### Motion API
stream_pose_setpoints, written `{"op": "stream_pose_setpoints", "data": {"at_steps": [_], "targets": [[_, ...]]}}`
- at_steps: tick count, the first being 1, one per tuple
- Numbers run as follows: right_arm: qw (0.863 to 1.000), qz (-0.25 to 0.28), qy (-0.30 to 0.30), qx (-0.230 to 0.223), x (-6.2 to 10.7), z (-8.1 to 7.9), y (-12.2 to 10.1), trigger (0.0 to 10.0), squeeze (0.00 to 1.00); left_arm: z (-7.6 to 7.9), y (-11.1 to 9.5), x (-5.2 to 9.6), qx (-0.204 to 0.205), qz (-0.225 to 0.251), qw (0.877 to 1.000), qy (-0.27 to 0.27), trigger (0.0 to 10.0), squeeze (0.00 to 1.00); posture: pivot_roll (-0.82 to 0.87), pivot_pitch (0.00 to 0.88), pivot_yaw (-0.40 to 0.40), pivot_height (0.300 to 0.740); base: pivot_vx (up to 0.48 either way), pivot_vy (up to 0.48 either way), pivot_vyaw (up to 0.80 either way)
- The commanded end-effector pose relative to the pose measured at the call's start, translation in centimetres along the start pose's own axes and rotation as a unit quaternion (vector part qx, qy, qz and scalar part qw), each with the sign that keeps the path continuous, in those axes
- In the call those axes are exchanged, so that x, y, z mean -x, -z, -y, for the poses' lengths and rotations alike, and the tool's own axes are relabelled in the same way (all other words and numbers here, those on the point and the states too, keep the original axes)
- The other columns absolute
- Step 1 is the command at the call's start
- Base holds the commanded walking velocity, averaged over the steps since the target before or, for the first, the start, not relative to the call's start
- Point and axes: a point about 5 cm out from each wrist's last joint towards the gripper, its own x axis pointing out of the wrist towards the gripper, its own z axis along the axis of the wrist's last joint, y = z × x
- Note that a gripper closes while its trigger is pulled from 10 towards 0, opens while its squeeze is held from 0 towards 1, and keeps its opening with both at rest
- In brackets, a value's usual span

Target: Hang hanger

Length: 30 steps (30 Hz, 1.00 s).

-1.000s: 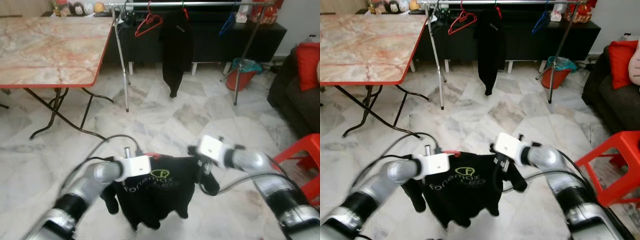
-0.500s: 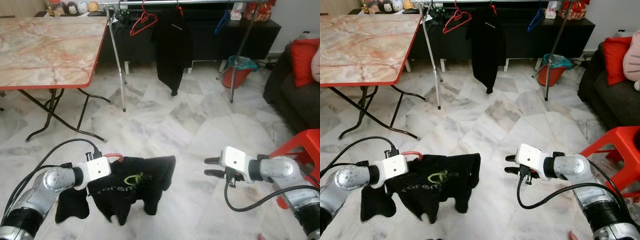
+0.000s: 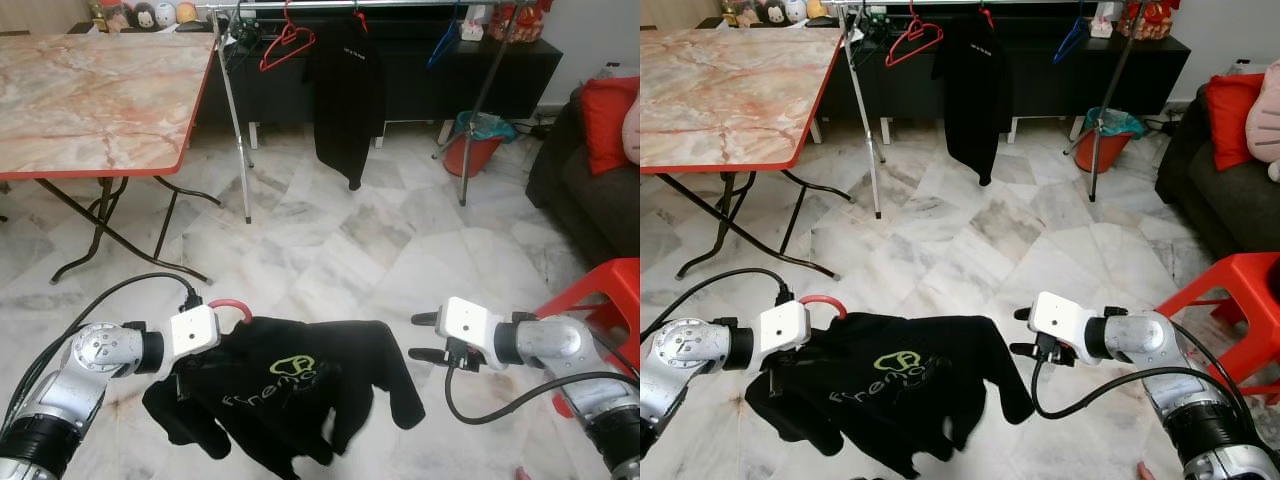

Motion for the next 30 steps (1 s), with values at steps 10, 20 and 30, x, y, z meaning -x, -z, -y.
{"op": "stream_pose_setpoints", "data": {"at_steps": [10,20,30], "targets": [[1.0,0.0,-0.003,-0.03,-1.1,-1.1,0.7,10.0,0.0,-0.5,-2.9,-0.7,0.005,0.061,0.998,0.017,10.0,0.0,0.01,0.063,-0.025,0.74,0.0,0.0,0.0],[0.999,0.003,0.012,-0.037,-1.7,-1.0,0.8,0.0,0.0,-0.6,-3.8,-0.7,0.011,0.075,0.997,0.017,10.0,0.0,0.02,0.065,-0.022,0.74,0.0,0.0,0.0],[0.999,0.001,0.018,-0.032,-1.8,-0.9,0.8,0.0,0.0,-0.5,-3.2,-0.8,0.013,0.054,0.998,0.014,10.0,0.0,0.02,0.069,-0.019,0.74,0.0,0.0,0.0]]}}
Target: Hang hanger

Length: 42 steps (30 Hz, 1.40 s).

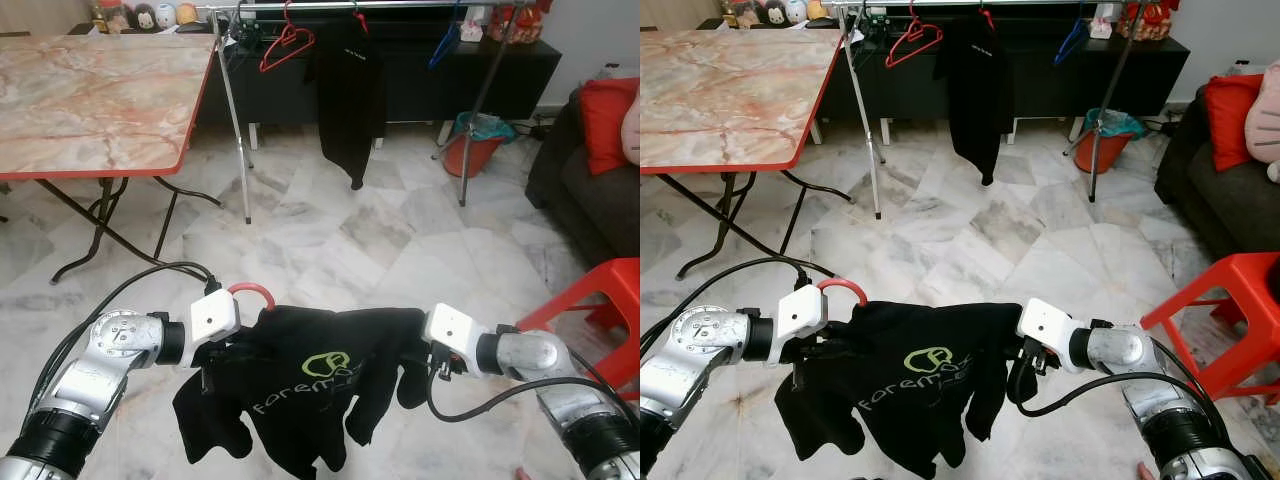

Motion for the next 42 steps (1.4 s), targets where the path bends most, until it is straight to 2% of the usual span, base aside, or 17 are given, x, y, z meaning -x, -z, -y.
{"op": "stream_pose_setpoints", "data": {"at_steps": [1,15,17,19,25,27,29,32,36,37,38,42], "targets": [[1.0,-0.003,0.003,0.003,0.0,0.2,0.0,0.0,0.0,-0.5,-0.7,0.3,-0.012,0.006,1.0,-0.008,10.0,0.0,0.02,0.069,-0.019,0.74,0.0,0.0,0.0],[1.0,-0.003,-0.004,0.015,-0.3,0.3,-0.2,0.0,0.0,-0.4,-0.3,0.2,-0.012,-0.007,1.0,-0.008,10.0,0.0,0.02,0.068,-0.023,0.74,0.0,0.0,0.0],[1.0,-0.004,-0.003,0.016,-0.3,0.3,-0.2,0.0,0.0,-0.5,0.1,0.1,-0.015,-0.023,1.0,-0.014,10.0,0.0,0.02,0.068,-0.023,0.74,0.0,0.0,0.0],[1.0,-0.006,-0.005,0.018,-0.3,0.3,-0.2,0.0,0.0,-0.8,1.2,0.1,-0.018,-0.059,0.997,-0.037,10.0,0.0,0.02,0.067,-0.023,0.74,0.0,0.0,0.0],[1.0,-0.016,-0.013,0.024,-0.3,0.1,0.0,0.0,0.0,-0.8,2.2,0.2,-0.008,-0.077,0.996,-0.046,10.0,0.0,0.02,0.066,-0.021,0.74,0.0,0.0,0.0],[0.999,-0.024,-0.017,0.029,-0.2,0.1,0.2,0.0,0.0,-0.8,3.0,0.3,-0.011,-0.101,0.994,-0.049,10.0,0.0,0.02,0.066,-0.021,0.74,0.0,0.0,0.0],[0.999,-0.031,-0.024,0.03,-0.2,-0.1,0.4,0.0,0.0,-1.2,3.8,0.6,-0.003,-0.119,0.99,-0.079,10.0,0.0,0.01,0.066,-0.021,0.74,0.0,0.0,0.0],[0.998,-0.036,-0.033,0.033,-0.2,-0.2,0.4,0.0,0.0,-1.6,4.0,0.7,0.0,-0.116,0.989,-0.096,10.0,0.0,0.01,0.066,-0.021,0.74,0.0,0.0,0.0],[0.997,-0.041,-0.053,0.038,-0.1,-0.6,0.5,0.0,0.0,-2.5,4.7,1.2,0.0,-0.14,0.979,-0.146,10.0,0.0,0.01,0.067,-0.021,0.74,0.0,0.0,0.0],[0.996,-0.05,-0.055,0.044,-0.1,-0.6,0.6,0.0,0.0,-3.0,5.2,1.4,-0.001,-0.16,0.972,-0.169,10.0,0.0,0.01,0.067,-0.021,0.74,0.0,0.0,0.0],[0.996,-0.05,-0.055,0.044,-0.1,-0.6,0.6,0.0,0.0,-3.0,5.2,1.4,-0.001,-0.16,0.972,-0.169,10.0,0.0,0.01,0.067,-0.021,0.74,0.0,0.0,0.0],[0.995,-0.056,-0.063,0.054,0.1,-0.6,0.5,0.0,0.0,-3.5,6.1,1.8,-0.001,-0.194,0.96,-0.201,10.0,0.0,0.01,0.068,-0.022,0.74,0.0,0.0,0.0]]}}
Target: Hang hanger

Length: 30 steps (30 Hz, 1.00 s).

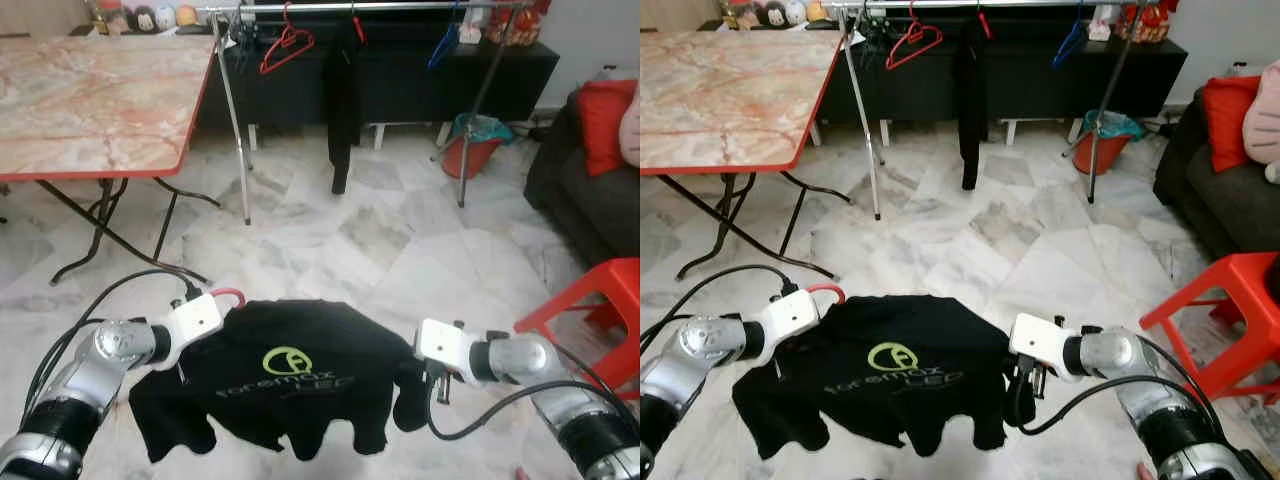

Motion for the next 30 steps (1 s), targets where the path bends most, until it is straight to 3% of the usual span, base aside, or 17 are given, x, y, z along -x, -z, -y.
{"op": "stream_pose_setpoints", "data": {"at_steps": [1,6,9,12,13,16,22,27,30], "targets": [[1.0,-0.018,-0.003,0.011,0.7,0.2,0.3,0.0,0.0,-0.9,0.7,0.4,0.008,-0.024,0.999,-0.036,10.0,0.0,0.01,0.068,-0.022,0.74,0.0,0.0,0.0],[1.0,-0.018,-0.015,0.017,0.6,0.0,0.1,0.0,0.0,-1.0,0.4,0.1,0.025,-0.008,0.998,-0.054,10.0,0.0,0.01,0.068,-0.024,0.74,0.0,0.0,0.0],[0.999,-0.023,-0.03,0.023,0.4,-0.4,0.0,0.0,0.0,-1.5,-0.5,-0.2,0.046,0.03,0.995,-0.084,10.0,0.0,0.01,0.067,-0.025,0.74,0.0,0.0,0.0],[0.998,-0.024,-0.048,0.025,0.2,-1.1,0.0,0.0,0.0,-1.7,-2.1,-0.2,0.058,0.102,0.989,-0.091,10.0,0.0,0.01,0.067,-0.025,0.74,0.0,0.0,0.0],[0.998,-0.027,-0.049,0.028,0.1,-1.3,0.0,0.0,0.0,-1.7,-2.9,-0.1,0.064,0.135,0.985,-0.082,10.0,0.0,0.01,0.069,-0.026,0.74,0.0,0.0,0.0],[0.998,-0.029,-0.053,0.027,-0.3,-1.8,0.1,0.0,0.0,-1.0,-4.1,0.0,0.064,0.177,0.981,-0.042,10.0,0.0,0.01,0.067,-0.027,0.74,0.0,0.0,0.0],[0.998,-0.051,-0.037,0.014,-0.5,-1.8,0.6,0.0,0.0,-0.2,-6.1,0.1,0.065,0.234,0.97,0.01,10.0,0.0,0.01,0.065,-0.029,0.74,0.0,0.0,0.0],[0.998,-0.06,-0.022,0.008,-0.4,-1.6,0.8,0.0,0.0,0.5,-7.3,0.3,0.042,0.242,0.968,0.051,10.0,0.0,0.01,0.063,-0.031,0.74,0.0,0.0,0.0],[0.997,-0.07,-0.008,0.002,-0.2,-1.3,1.2,0.0,0.0,0.1,-7.9,0.2,0.031,0.248,0.968,0.026,10.0,0.0,0.01,0.062,-0.032,0.74,0.0,0.0,0.0]]}}
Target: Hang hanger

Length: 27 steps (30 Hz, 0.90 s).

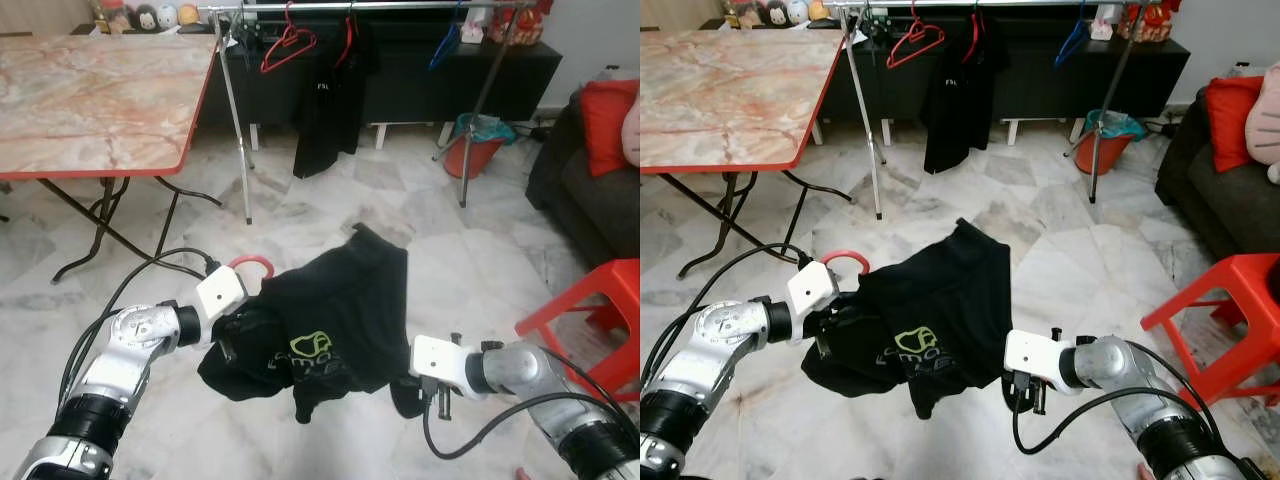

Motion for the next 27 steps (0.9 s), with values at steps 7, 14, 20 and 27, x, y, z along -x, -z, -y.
{"op": "stream_pose_setpoints", "data": {"at_steps": [7,14,20,27], "targets": [[0.999,0.028,0.027,-0.03,0.8,0.2,-1.1,0.0,0.0,-2.9,-0.7,-1.0,-0.029,-0.049,0.99,-0.128,10.0,0.0,0.01,0.058,-0.03,0.74,0.0,0.0,0.0],[0.999,0.045,0.028,-0.013,1.5,0.1,-2.2,0.0,0.0,-3.1,0.3,-1.7,-0.015,-0.099,0.982,-0.161,10.0,0.0,0.0,0.053,-0.025,0.74,0.0,0.0,0.0],[0.999,0.016,0.034,0.004,2.7,0.8,-1.7,0.0,0.0,-1.0,1.1,-1.2,-0.094,-0.132,0.986,-0.037,10.0,0.0,0.0,0.046,-0.029,0.74,0.0,0.0,0.0],[0.999,0.009,0.025,0.02,3.0,1.0,-2.4,0.0,0.0,-2.1,3.5,0.8,-0.131,-0.255,0.957,-0.051,10.0,0.0,0.0,0.048,-0.028,0.74,0.0,0.0,0.0]]}}
